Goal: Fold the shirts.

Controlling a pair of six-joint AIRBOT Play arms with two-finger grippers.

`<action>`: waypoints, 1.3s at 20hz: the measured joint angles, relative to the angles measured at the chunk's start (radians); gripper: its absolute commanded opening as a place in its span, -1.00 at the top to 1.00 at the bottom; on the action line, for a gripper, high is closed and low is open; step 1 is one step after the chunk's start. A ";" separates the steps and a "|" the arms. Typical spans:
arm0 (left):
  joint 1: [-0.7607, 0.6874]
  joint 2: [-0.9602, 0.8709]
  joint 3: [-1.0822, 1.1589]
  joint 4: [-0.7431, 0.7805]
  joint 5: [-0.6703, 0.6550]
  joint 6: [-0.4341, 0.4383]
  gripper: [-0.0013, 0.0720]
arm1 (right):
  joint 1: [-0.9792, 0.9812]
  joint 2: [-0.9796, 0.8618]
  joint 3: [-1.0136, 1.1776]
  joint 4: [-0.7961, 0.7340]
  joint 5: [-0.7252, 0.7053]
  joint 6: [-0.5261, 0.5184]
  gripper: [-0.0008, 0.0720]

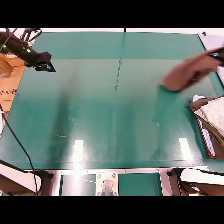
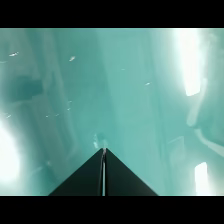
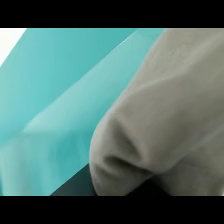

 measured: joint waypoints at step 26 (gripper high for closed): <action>0.000 0.000 0.000 -0.075 0.025 0.054 0.91 | -0.739 0.335 -0.534 -0.560 0.305 0.123 -0.81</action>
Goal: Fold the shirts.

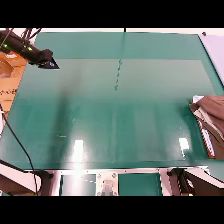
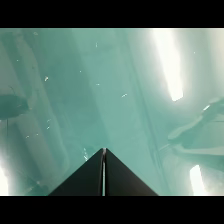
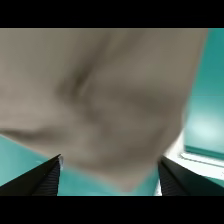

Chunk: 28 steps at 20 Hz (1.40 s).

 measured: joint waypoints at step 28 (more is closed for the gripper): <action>-0.198 0.622 -0.919 -0.042 0.285 -0.040 0.91 | 1.510 -0.005 -0.042 0.172 -0.350 0.012 0.92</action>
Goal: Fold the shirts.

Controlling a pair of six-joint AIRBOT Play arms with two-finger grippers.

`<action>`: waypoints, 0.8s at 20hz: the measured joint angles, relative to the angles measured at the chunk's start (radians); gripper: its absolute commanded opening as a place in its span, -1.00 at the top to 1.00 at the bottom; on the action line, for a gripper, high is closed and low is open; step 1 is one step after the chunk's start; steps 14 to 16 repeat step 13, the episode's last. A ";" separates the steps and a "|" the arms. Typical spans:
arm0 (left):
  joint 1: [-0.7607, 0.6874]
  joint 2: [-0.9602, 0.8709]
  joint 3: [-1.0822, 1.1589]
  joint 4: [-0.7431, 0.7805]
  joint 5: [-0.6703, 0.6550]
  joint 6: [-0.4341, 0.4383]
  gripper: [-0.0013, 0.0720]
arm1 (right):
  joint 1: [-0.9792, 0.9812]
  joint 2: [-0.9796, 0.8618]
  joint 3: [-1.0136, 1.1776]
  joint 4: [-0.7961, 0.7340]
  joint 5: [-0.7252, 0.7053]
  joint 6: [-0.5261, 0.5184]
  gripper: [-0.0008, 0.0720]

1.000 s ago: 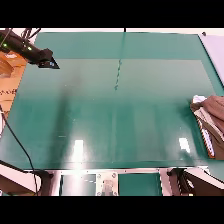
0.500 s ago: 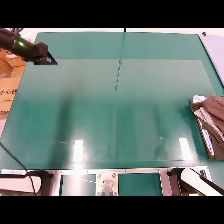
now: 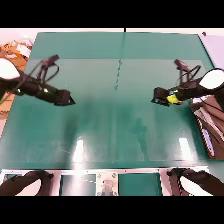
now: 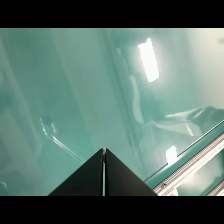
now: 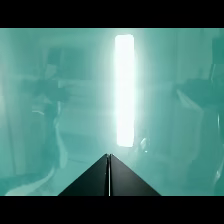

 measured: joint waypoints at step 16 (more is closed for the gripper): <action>-0.029 0.055 -0.120 -0.012 0.056 0.012 0.91 | 0.093 0.000 -0.027 0.000 -0.073 0.001 0.92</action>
